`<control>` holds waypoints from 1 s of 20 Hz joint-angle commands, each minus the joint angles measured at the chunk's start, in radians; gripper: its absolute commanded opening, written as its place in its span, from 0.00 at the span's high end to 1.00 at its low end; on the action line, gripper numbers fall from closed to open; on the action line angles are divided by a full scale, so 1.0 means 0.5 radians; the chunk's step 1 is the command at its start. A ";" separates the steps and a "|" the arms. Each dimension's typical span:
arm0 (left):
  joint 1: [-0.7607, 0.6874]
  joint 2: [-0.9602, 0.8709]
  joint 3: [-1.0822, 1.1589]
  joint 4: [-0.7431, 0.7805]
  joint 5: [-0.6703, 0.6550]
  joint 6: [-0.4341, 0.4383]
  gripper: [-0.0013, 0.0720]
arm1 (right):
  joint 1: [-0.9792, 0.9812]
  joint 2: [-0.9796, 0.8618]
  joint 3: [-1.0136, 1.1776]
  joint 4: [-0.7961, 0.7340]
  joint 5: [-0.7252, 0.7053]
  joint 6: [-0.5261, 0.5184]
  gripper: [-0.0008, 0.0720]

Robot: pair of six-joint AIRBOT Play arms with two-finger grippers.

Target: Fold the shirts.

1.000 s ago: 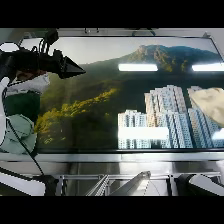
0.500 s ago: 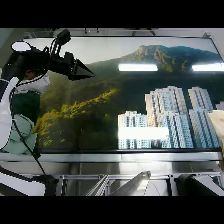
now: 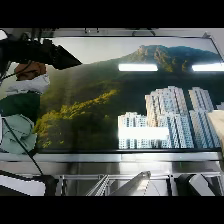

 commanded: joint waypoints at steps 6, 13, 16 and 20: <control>-0.081 0.929 -1.839 0.040 0.212 0.314 0.99 | 1.920 0.298 -0.624 0.257 -0.276 -0.038 0.96; 0.027 1.289 -2.477 0.079 0.259 0.308 0.98 | 1.994 0.230 -0.616 0.369 -0.254 -0.065 0.96; 0.090 1.360 -2.503 0.080 0.259 0.307 0.98 | 1.994 0.230 -0.616 0.368 -0.257 -0.065 0.96; 0.134 1.437 -2.503 0.079 0.260 0.307 0.98 | 1.994 0.230 -0.616 0.369 -0.258 -0.065 0.96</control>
